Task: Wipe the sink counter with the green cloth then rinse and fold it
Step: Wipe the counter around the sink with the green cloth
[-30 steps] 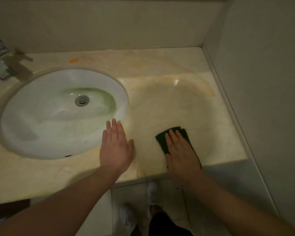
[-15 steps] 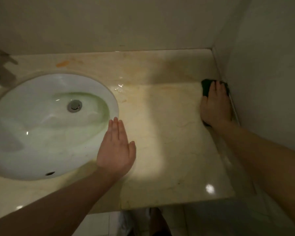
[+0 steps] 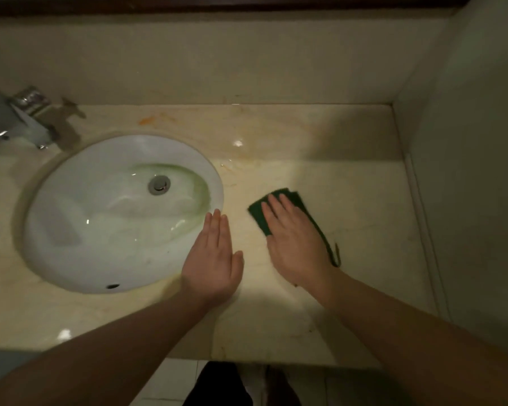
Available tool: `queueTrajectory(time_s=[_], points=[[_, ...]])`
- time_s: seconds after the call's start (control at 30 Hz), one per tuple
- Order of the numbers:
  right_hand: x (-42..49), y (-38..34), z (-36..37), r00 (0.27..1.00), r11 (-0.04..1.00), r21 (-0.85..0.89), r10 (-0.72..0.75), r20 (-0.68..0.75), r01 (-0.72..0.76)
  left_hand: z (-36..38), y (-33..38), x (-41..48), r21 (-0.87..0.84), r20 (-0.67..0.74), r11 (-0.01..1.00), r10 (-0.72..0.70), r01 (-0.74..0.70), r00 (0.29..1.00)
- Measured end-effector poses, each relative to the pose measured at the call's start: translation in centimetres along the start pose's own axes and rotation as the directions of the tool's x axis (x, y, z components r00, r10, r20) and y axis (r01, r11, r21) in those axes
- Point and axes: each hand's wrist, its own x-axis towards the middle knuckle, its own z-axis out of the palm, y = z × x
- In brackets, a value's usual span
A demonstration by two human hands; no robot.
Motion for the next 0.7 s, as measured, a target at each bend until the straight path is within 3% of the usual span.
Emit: queueTrajectory(time_s=[0.13,0.23,0.3,0.4,0.53,0.6,0.7], points=[[-1.5,3.6,-0.4,0.935,0.937,-0.022,0.346,-0.081,-0.349,0.0,0.0,0.1,0.007,-0.005,1.0,-0.009,0.009,1.0],[2.6,5.4,-1.3,0.894,0.9,0.036,0.436,-0.102,-0.435,0.1,0.0,0.0,-0.006,-0.028,1.0,-0.005,0.005,1.0],[6.9,4.1,-1.4,0.925,0.931,0.018,0.363,-0.114,-0.364,0.3,-0.1,0.0,-0.015,-0.031,1.0,0.001,-0.002,1.0],[11.7,-0.9,-1.1,0.997,0.997,-0.058,0.054,-0.057,-0.057,0.3,-0.3,0.0,-0.024,-0.031,1.0,0.009,-0.01,0.999],[10.5,-2.9,-0.6,0.961,0.959,-0.062,-0.278,-0.003,0.277,0.6,-0.5,0.0,-0.03,-0.033,0.999,0.019,-0.02,0.999],[7.0,-1.4,-0.1,0.944,0.94,-0.085,-0.325,0.062,0.33,0.5,-0.4,-0.1,-0.042,-0.023,0.999,0.024,-0.024,0.999],[2.0,1.9,0.1,0.962,0.957,-0.106,-0.262,0.075,0.269,0.4,-0.4,-0.1,-0.044,-0.03,0.999,0.013,-0.015,0.999]])
